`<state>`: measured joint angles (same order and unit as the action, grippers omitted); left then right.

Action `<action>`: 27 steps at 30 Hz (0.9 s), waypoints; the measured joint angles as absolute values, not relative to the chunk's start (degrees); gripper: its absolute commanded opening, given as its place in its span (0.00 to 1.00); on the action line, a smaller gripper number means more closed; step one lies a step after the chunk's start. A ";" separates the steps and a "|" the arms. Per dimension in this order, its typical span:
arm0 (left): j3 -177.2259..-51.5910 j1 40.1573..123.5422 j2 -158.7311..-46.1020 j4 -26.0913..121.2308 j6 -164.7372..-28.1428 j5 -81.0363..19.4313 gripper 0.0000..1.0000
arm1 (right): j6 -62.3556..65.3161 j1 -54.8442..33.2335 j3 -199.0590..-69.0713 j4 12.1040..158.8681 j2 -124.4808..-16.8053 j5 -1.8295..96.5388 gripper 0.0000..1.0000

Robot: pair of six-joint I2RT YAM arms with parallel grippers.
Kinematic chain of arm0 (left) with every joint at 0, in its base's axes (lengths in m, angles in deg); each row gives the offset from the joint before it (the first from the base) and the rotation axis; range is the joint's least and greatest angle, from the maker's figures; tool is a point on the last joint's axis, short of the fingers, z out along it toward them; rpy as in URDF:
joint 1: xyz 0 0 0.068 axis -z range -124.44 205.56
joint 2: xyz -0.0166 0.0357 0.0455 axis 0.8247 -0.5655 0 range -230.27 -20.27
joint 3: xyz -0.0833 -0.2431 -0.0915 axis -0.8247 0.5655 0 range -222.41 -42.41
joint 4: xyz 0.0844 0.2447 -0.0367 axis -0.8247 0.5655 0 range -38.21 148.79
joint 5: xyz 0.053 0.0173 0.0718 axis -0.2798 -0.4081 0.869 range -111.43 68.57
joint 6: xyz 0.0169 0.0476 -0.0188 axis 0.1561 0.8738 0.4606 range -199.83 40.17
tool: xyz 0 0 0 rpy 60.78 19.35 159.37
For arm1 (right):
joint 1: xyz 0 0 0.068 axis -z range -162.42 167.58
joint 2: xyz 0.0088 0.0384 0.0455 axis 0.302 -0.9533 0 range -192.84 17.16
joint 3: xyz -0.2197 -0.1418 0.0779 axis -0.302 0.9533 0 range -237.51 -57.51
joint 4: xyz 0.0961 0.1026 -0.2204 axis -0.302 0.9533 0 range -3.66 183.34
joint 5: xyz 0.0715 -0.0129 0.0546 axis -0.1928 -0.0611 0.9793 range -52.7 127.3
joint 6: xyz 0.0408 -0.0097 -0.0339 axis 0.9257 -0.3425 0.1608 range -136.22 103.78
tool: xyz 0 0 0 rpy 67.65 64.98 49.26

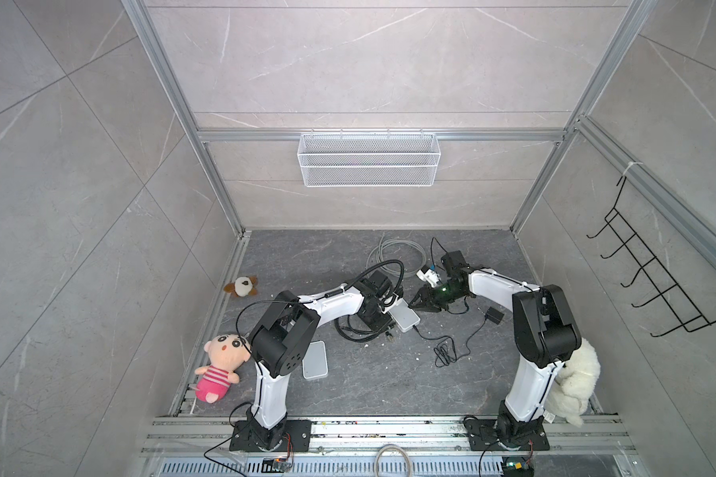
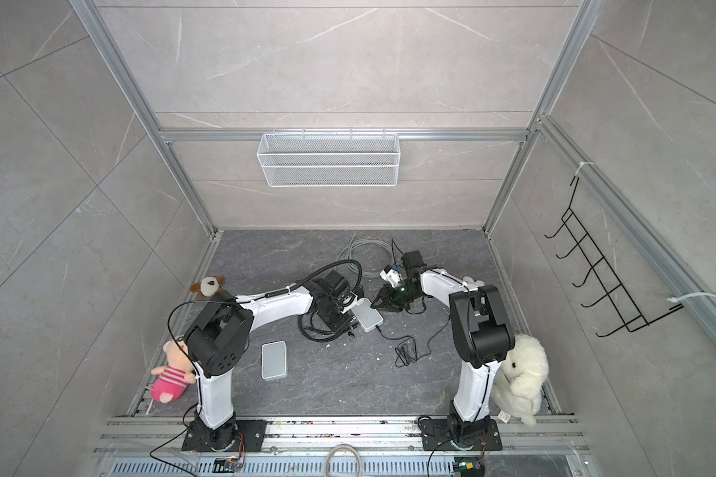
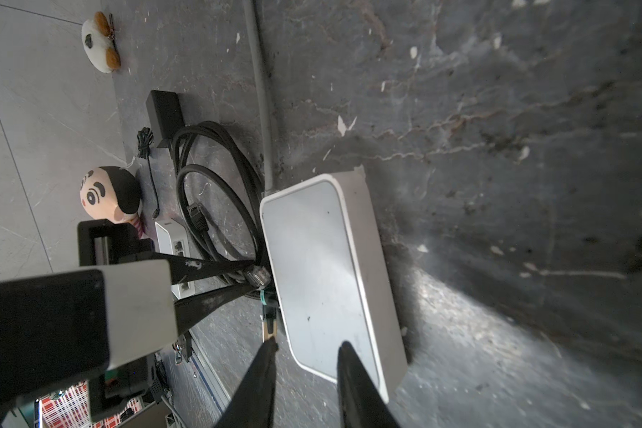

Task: Insert the plug into the switch port

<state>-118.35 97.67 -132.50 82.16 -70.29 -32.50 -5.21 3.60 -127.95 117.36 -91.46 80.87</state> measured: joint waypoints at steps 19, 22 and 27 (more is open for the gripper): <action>-121.83 91.79 -129.02 86.97 -65.55 -43.65 0.02 | 10.92 0.45 -119.97 99.31 -84.03 90.27 0.35; -122.26 90.59 -128.00 87.03 -65.44 -47.15 0.02 | 13.89 0.26 -119.60 96.42 -83.55 90.95 0.35; -122.46 89.51 -127.45 87.36 -64.96 -50.82 0.02 | 16.82 -1.75 -119.60 93.25 -83.55 91.10 0.36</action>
